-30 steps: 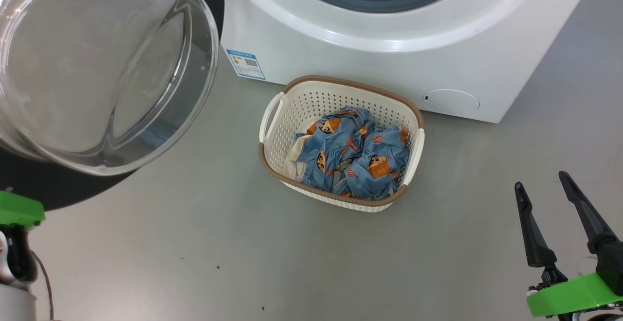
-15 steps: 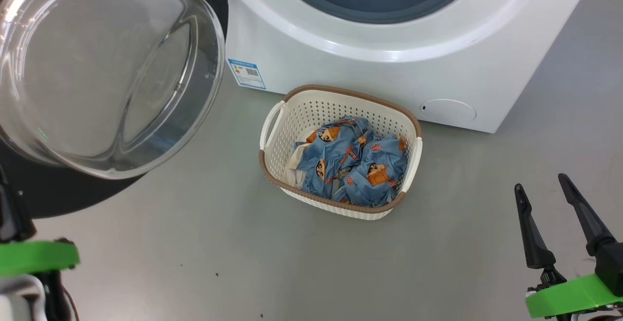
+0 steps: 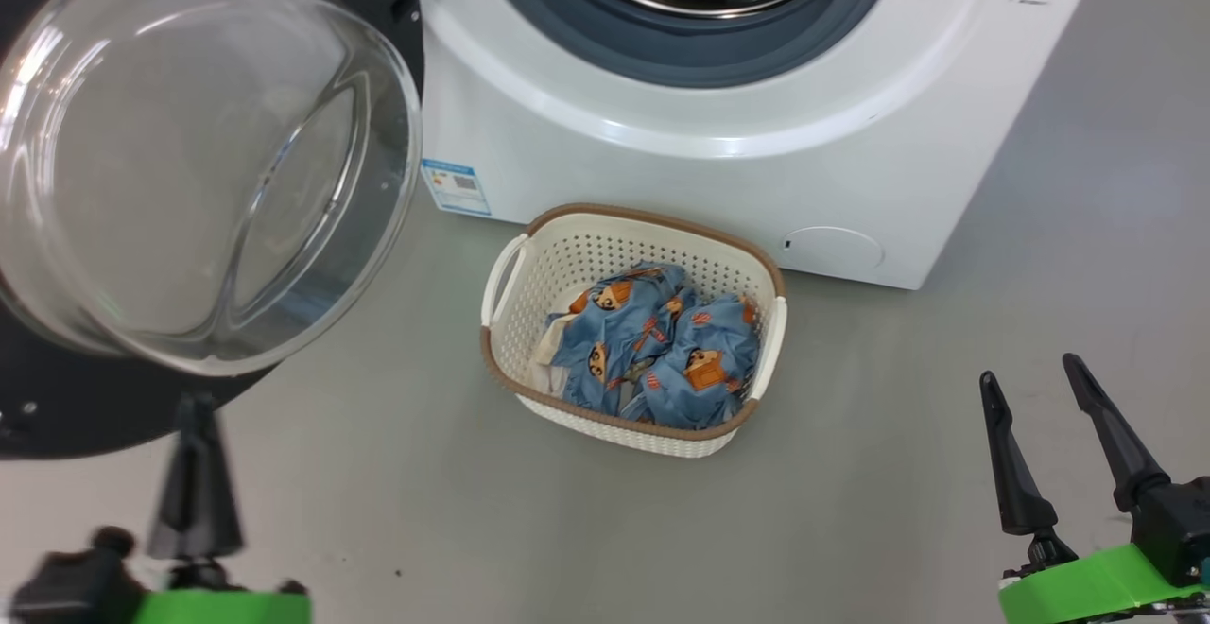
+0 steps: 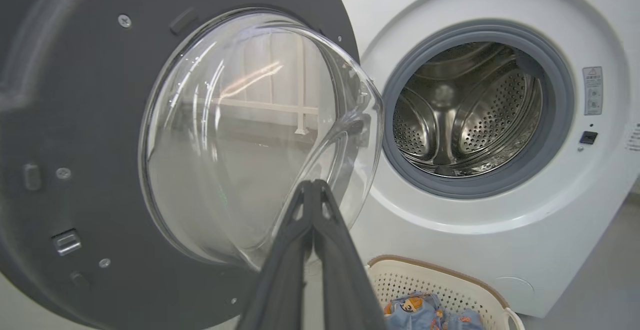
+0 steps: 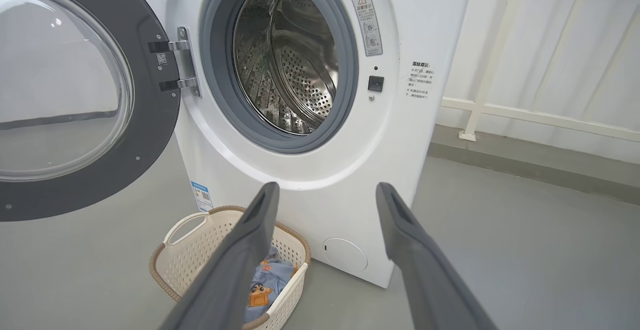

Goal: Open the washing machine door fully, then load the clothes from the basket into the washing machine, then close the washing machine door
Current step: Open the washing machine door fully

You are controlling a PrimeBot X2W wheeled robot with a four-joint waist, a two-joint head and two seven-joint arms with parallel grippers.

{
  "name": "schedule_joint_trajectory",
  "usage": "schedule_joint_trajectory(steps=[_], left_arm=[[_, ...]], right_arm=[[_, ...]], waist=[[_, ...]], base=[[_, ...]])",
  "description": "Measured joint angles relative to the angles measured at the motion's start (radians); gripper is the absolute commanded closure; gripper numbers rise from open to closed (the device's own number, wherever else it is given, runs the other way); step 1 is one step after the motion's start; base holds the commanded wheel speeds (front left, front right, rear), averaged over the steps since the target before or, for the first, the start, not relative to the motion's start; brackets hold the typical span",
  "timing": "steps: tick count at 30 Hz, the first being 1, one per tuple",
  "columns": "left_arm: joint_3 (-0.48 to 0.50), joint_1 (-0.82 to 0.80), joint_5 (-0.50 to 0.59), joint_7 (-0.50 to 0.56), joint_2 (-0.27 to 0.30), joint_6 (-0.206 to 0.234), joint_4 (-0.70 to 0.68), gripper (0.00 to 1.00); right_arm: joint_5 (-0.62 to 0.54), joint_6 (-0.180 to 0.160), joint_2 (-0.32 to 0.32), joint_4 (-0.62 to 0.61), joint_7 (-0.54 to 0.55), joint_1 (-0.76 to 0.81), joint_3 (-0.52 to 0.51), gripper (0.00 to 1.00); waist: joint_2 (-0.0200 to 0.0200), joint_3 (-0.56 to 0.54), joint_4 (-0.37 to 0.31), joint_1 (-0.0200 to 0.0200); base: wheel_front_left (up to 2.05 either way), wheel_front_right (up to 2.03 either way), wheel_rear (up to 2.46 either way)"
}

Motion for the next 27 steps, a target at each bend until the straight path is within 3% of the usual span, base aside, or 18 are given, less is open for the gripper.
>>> schedule_joint_trajectory(steps=[1,2,4,5,7,27], left_arm=[[-0.022,0.009,0.000,0.000,-0.002,-0.003,-0.002,0.81],[-0.044,0.017,-0.001,0.000,-0.002,-0.007,-0.003,0.81],[-0.087,0.030,-0.005,0.001,-0.002,-0.007,-0.004,0.55],[-0.102,0.032,-0.009,0.002,-0.003,-0.007,-0.004,0.04],[-0.126,0.033,-0.016,0.005,-0.003,-0.007,-0.003,0.00],[-0.173,0.014,-0.030,0.051,0.016,0.004,0.075,0.00]], right_arm=[[0.000,0.000,0.002,0.003,-0.003,0.000,0.001,0.00],[0.000,0.000,0.005,0.004,-0.003,0.000,0.002,0.00],[0.000,0.000,0.013,0.008,-0.006,0.000,0.003,0.00],[0.000,0.000,0.017,0.009,-0.006,0.000,0.005,0.00],[0.000,0.000,0.020,0.014,-0.008,0.001,0.006,0.00],[0.008,0.000,0.039,0.069,-0.041,0.000,0.035,0.00]], waist=[[0.0000,-0.004,-0.006,0.0000],[0.0000,-0.007,-0.012,0.0000],[0.0000,-0.013,-0.025,0.0000],[0.0000,-0.016,-0.032,0.0000],[0.0000,-0.021,-0.047,0.0000],[0.0000,-0.050,-0.243,0.0000]], base=[[0.00,0.00,0.00],[0.00,0.00,0.00],[0.00,0.00,0.00],[0.00,0.00,0.00],[0.00,0.00,0.00],[0.00,0.00,0.00]])
